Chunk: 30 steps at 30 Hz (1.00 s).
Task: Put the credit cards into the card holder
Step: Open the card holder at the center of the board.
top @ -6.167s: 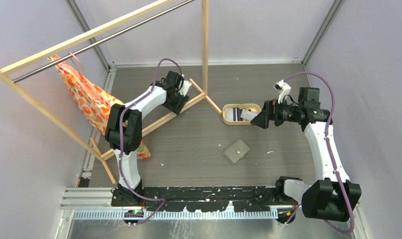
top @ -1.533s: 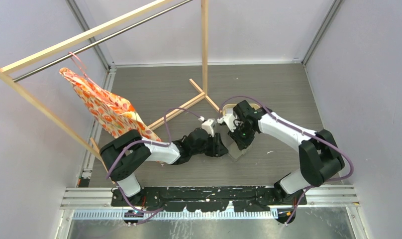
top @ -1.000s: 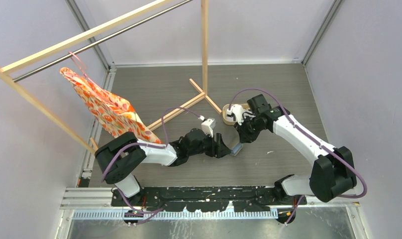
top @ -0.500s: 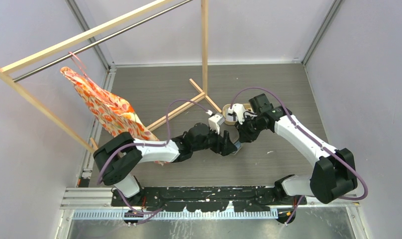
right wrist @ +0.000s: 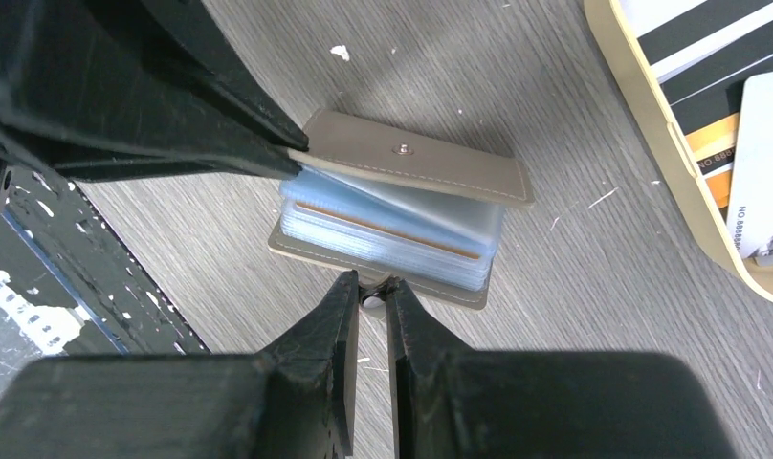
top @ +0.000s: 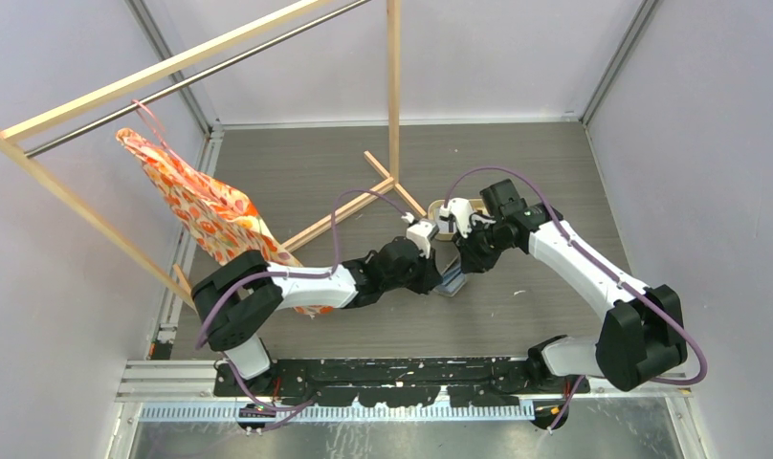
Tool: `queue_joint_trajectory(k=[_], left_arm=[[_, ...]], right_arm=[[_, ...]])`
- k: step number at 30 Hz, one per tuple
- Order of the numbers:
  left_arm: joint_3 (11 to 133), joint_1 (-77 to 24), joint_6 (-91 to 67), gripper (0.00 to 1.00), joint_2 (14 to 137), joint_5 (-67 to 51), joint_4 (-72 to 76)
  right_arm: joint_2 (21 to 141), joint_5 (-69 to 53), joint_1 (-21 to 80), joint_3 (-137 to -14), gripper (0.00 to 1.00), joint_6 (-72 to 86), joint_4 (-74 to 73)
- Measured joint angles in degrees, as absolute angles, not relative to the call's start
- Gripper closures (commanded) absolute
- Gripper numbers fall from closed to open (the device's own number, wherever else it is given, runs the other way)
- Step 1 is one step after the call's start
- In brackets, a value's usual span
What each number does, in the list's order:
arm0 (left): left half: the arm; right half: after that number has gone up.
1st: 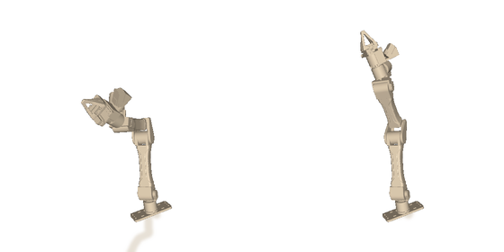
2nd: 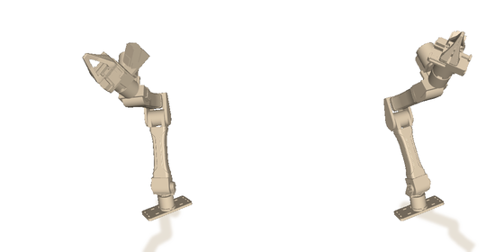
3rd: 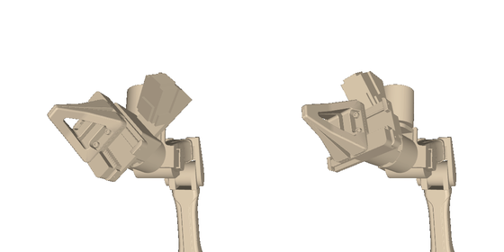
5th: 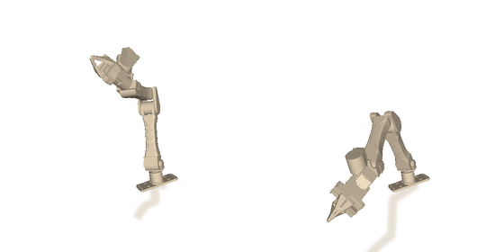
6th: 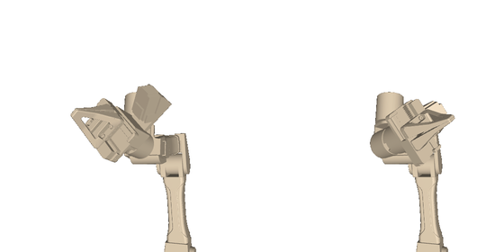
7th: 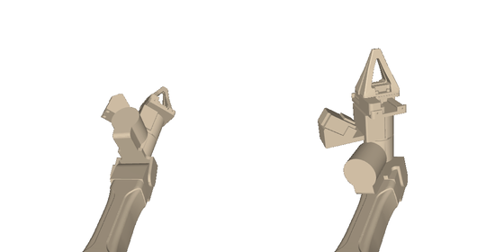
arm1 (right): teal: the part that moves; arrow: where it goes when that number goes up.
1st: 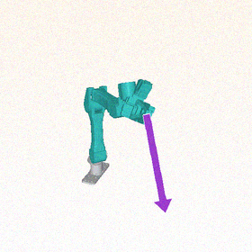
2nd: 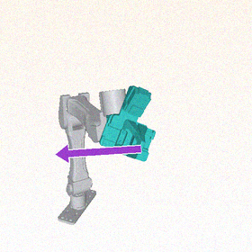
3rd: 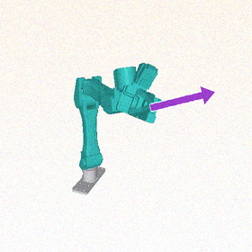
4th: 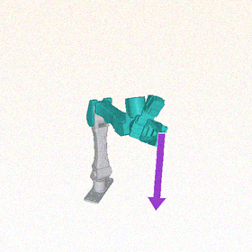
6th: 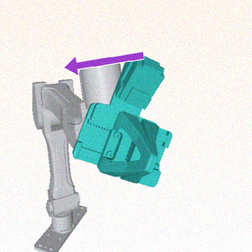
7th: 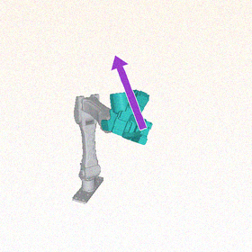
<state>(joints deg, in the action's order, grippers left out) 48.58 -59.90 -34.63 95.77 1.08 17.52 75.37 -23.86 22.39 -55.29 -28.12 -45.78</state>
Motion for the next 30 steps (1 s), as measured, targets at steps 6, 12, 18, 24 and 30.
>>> queue_joint_trajectory(k=[6, 12, 18, 24, 30], left_arm=[[46.9, -59.9, -38.5, 1.00, 94.4, 4.7, 17.9], [39.0, -59.9, -47.2, 1.00, 91.1, 7.9, 20.8], [36.5, -59.9, -53.6, 1.00, 90.9, 10.0, 22.2], [34.5, -60.1, -55.0, 1.00, 89.5, 10.3, 24.8], [34.3, -60.4, -51.4, 1.00, 88.0, 6.8, 28.0]], right_arm=[[75.2, -23.5, 20.2, -55.3, 0.97, -27.2, -45.0], [74.2, -20.8, 16.2, -54.5, 0.92, -25.2, -43.0], [79.5, -15.2, 15.3, -54.3, 0.83, -23.4, -42.1], [85.6, -10.3, 14.7, -54.3, 0.53, -22.1, -42.1], [83.7, -10.9, 12.7, -54.4, 0.21, -20.8, -42.3]])
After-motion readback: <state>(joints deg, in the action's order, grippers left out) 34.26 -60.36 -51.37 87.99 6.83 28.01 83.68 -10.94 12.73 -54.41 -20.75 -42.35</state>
